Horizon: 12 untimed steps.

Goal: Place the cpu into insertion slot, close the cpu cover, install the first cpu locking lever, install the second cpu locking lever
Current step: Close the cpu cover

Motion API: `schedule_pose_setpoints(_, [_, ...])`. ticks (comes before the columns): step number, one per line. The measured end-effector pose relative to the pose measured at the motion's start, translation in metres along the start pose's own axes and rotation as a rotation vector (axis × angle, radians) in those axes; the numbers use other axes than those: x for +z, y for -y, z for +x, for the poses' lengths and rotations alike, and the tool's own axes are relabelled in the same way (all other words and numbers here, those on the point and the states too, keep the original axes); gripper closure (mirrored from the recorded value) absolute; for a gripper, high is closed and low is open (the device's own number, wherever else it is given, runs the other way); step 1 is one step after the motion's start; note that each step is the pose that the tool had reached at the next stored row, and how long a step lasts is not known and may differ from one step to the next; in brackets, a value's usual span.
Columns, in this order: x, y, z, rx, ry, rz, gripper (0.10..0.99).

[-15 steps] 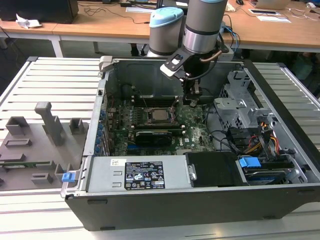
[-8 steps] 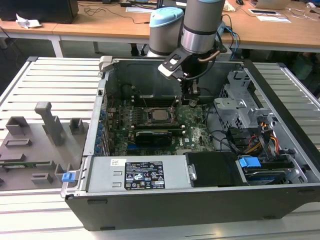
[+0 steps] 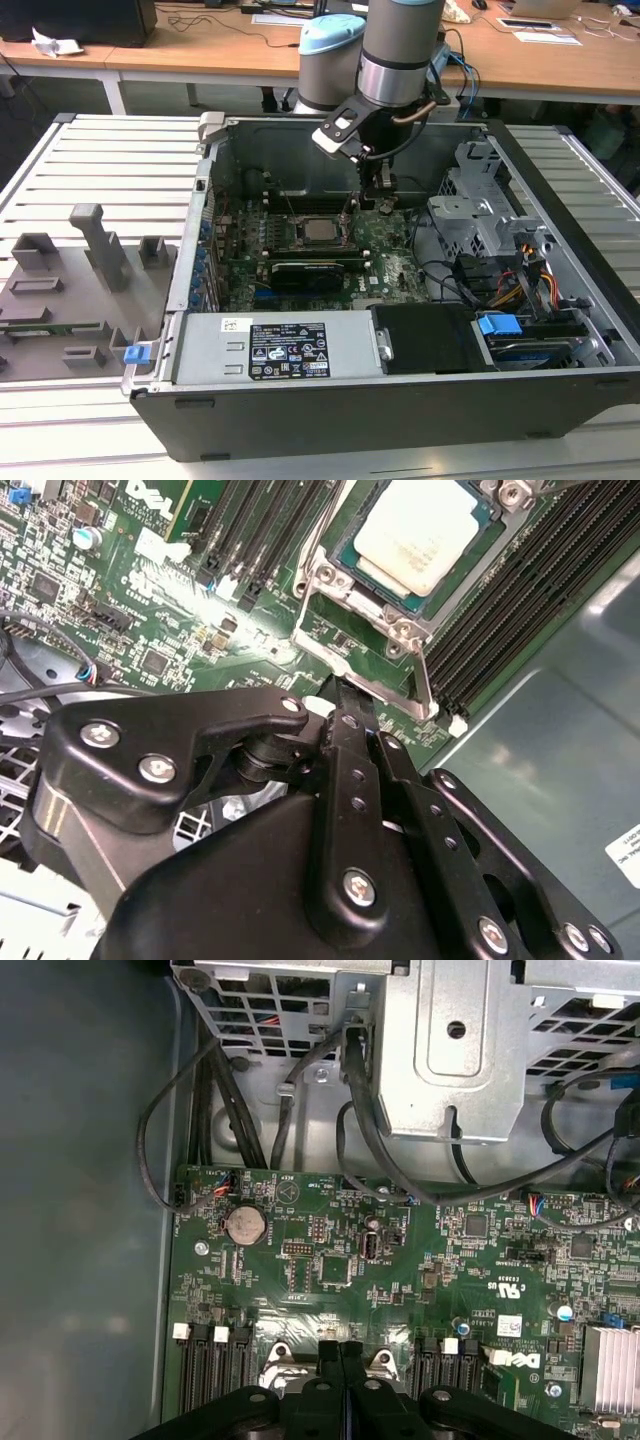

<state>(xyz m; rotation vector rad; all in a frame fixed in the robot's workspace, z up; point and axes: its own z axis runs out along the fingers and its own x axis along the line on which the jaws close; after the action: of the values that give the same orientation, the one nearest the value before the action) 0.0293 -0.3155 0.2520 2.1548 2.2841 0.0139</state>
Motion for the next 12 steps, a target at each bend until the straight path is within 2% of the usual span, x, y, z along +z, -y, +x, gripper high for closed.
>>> schedule_pose_setpoints(12, [0.0000, 0.0066, 0.0004, 0.000, 0.0000, 0.000, 0.980])
